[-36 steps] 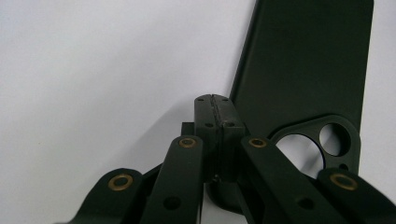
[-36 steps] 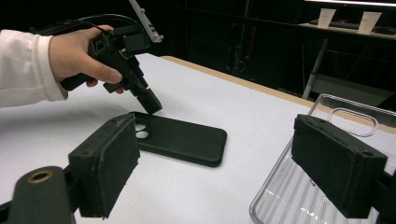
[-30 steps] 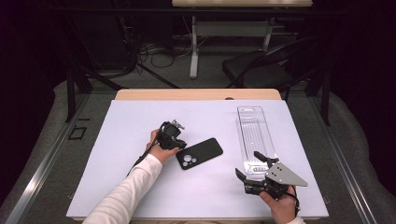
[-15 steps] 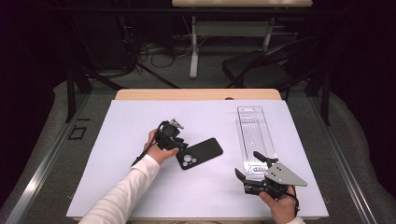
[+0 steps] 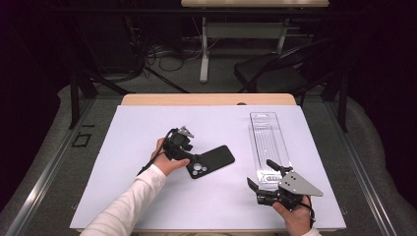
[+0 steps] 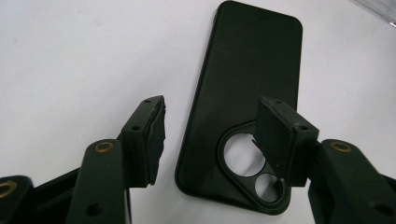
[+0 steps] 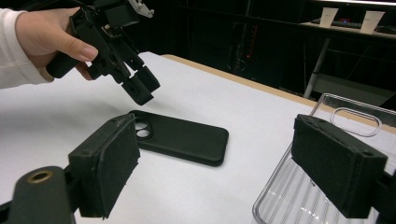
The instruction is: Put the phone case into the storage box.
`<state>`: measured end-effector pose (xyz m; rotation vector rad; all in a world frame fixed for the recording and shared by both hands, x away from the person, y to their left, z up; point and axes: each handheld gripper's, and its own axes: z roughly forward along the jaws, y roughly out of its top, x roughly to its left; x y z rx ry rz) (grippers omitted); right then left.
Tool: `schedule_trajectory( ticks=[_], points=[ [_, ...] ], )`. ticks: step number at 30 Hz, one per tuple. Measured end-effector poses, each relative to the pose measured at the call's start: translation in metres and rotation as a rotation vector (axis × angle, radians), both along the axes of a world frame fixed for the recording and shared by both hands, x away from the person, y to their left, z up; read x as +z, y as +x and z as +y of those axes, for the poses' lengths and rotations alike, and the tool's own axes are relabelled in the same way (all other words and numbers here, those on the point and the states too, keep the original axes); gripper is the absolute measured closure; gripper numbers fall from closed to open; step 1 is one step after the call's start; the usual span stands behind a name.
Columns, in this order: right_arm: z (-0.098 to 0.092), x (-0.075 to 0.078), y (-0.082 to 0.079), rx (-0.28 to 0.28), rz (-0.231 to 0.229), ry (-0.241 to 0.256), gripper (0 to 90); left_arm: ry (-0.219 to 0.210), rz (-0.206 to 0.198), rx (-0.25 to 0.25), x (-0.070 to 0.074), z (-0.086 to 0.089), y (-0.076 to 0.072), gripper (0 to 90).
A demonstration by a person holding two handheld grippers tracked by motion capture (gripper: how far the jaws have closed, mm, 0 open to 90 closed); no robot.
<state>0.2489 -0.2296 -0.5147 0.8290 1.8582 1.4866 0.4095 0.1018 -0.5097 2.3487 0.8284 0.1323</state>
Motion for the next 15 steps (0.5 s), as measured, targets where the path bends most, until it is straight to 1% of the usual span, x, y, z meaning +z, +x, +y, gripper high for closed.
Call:
schedule_trajectory(
  ticks=[3,4,7,8,12,14,15],
  points=[
    [0.0001,-0.0002,-0.0001,0.0,0.006,0.001,14.0,-0.012,0.015,0.006,0.0008,0.0002,-0.0009,41.0],
    [0.0002,-0.0003,0.0,0.0,0.007,0.001,14.0,-0.019,0.013,-0.003,0.001,0.0006,-0.0009,41.0],
    [0.0008,-0.0006,0.0,0.002,0.007,0.0,14.0,-0.03,0.027,0.001,0.0017,0.001,-0.0018,40.9],
    [0.0011,-0.0006,-0.0002,0.004,0.008,-0.001,14.0,-0.047,0.04,0.0,0.0024,0.0012,-0.0023,40.9],
    [0.001,-0.0009,0.0002,0.003,0.009,-0.003,14.0,-0.051,0.043,0.001,0.0037,0.001,-0.0039,40.5],
    [0.0012,-0.0011,0.0003,0.004,0.009,-0.004,14.0,-0.046,0.038,-0.002,0.0049,0.0013,-0.0048,39.9],
    [0.0014,-0.0011,0.0003,0.004,0.009,-0.005,14.0,-0.055,0.041,-0.001,0.0052,0.0013,-0.0052,38.9]
  ],
)
